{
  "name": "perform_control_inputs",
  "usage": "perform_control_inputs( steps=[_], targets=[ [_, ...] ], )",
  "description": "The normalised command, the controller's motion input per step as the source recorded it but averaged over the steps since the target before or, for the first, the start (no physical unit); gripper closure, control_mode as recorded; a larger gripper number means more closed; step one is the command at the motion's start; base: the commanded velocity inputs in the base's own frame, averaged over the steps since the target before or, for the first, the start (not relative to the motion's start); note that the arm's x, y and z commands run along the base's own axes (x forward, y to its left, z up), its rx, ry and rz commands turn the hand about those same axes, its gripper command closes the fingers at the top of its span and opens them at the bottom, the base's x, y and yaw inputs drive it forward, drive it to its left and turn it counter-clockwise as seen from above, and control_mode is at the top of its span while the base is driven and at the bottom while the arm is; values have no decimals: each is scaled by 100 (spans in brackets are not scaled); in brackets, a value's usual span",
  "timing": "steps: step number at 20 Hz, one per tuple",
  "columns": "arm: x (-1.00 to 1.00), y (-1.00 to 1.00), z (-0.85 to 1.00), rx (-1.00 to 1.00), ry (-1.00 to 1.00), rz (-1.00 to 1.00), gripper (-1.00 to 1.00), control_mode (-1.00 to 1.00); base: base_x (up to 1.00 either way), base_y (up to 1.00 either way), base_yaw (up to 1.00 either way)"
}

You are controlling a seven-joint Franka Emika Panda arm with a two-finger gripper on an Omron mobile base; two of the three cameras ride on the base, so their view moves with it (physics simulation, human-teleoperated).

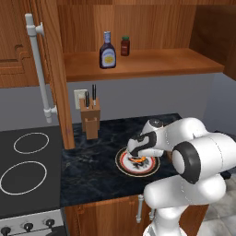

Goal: Pick the shrimp from the plate and place it on the cutting board. Then pick the condiment bottle from the cabinet and place it next to the cutting board.

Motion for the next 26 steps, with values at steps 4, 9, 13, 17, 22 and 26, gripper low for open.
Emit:
perform_control_inputs(
  steps=[4, 9, 13, 17, 22, 26],
  targets=[
    [0, 0, 41, 6, 0, 0, 100, -100, 0, 0, 0],
    [0, 0, 44, 7, 3, 0, 100, -100, 0, 0, 0],
    [0, 0, 47, 5, 9, -2, 100, -100, 0, 0, 0],
    [0, 0, 45, 3, 11, -5, 100, -100, 0, 0, 0],
    [0, -1, 31, 0, 3, -8, 100, -100, 0, 0, 0],
    [0, -2, 20, 0, 0, -9, 100, -100, 0, 0, 0]
  ],
)
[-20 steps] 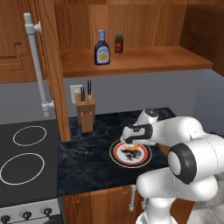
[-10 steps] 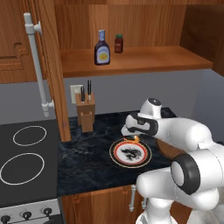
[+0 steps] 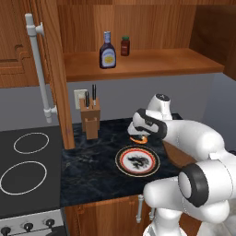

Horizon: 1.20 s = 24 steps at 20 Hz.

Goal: Pick the shrimp from the plate and place it on the cutting board. Then pick the condiment bottle from the cabinet and place it next to the cutting board.

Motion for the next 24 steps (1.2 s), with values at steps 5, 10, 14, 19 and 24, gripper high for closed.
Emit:
perform_control_inputs(
  steps=[5, 10, 14, 19, 24],
  targets=[
    [-3, -1, 2, -5, -1, -6, 100, -100, 0, 0, 0],
    [-5, -27, 0, -1, 0, -1, 100, -100, 0, 0, 0],
    [-10, -54, 0, 0, 0, 0, 100, -100, 0, 0, 0],
    [-5, -58, 0, 0, 0, 0, 100, -100, 0, 0, 0],
    [-3, -59, 0, 0, 0, 0, 100, -100, 0, 0, 0]
  ],
)
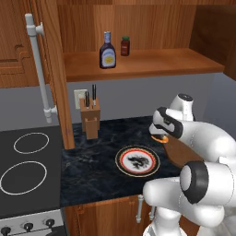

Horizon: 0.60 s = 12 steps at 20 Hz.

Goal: Pick the shrimp from the plate and place it on the cutting board. Then pick the condiment bottle from the cabinet and place it next to the cutting board.

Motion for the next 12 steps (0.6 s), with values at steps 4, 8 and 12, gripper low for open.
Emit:
perform_control_inputs(
  steps=[4, 8, 12],
  targets=[
    [-1, -58, 0, 0, 0, 0, 100, -100, 0, 0, 0],
    [0, -51, 0, 0, 0, 0, 100, -100, 0, 0, 0],
    [0, -25, 0, 0, 0, 0, 100, -100, 0, 0, 0]
  ],
)
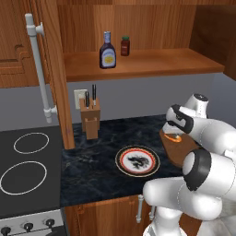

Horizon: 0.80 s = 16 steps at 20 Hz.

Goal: Pick the shrimp from the plate and place it on the cutting board. Then pick the condiment bottle from the cabinet and place it next to the cutting board.

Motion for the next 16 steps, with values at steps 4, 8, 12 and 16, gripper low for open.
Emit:
perform_control_inputs(
  steps=[4, 8, 12, 16],
  targets=[
    [0, 0, 0, 0, 0, 0, 100, -100, 0, 0, 0],
    [0, -3, 0, 0, 0, 1, 100, -100, 0, 0, 0],
    [0, -21, -3, 0, 0, 3, 100, -100, 0, 0, 0],
    [0, -29, -5, 0, -1, 3, 100, -100, 0, 0, 0]
  ],
)
